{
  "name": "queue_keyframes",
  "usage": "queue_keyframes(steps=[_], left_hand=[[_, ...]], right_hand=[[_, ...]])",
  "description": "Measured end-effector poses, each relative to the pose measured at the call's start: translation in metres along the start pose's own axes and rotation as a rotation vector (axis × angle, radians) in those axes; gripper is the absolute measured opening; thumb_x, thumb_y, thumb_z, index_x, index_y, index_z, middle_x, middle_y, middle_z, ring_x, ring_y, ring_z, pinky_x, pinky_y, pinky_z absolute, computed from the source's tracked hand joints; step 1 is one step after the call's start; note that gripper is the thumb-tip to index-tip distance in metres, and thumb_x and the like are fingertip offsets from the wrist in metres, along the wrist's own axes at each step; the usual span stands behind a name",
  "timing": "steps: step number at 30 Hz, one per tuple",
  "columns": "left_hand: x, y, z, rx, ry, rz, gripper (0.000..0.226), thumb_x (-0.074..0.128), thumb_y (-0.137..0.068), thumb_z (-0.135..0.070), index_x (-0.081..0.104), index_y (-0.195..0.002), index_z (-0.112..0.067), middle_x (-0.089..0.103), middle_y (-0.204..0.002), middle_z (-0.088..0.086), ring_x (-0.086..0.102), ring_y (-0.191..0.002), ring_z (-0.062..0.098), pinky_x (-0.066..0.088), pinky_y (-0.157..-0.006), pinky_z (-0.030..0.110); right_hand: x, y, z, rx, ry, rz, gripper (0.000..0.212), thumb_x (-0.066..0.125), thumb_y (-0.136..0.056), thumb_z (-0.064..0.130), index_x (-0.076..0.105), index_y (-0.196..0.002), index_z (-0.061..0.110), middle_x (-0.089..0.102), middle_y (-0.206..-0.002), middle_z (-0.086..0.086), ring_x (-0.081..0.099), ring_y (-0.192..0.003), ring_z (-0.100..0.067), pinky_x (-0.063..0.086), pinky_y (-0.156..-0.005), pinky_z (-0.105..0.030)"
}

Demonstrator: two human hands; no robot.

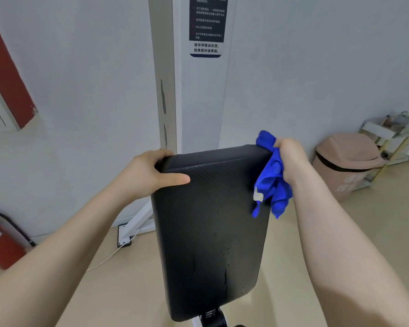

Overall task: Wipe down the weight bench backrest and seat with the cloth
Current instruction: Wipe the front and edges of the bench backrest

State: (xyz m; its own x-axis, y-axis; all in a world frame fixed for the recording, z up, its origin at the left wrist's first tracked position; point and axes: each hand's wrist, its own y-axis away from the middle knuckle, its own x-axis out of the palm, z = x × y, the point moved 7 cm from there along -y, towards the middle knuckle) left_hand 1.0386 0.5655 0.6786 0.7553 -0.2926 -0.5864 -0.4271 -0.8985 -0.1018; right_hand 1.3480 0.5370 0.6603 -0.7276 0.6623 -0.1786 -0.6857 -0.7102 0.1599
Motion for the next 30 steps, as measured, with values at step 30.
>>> queue_keyframes(steps=[30], left_hand=[[0.004, -0.004, 0.007, -0.023, 0.077, 0.004, 0.056, 0.080, -0.067, -0.035, 0.052, -0.113, -0.021, 0.061, -0.100, -0.006, 0.060, -0.090, 0.009, 0.045, -0.067, 0.018]], right_hand=[[0.071, 0.104, 0.067, -0.833, 0.935, -0.141, 0.032, 0.041, -0.082, 0.010, 0.070, -0.095, 0.012, 0.058, -0.100, -0.010, 0.053, -0.096, -0.034, 0.042, -0.073, -0.035]])
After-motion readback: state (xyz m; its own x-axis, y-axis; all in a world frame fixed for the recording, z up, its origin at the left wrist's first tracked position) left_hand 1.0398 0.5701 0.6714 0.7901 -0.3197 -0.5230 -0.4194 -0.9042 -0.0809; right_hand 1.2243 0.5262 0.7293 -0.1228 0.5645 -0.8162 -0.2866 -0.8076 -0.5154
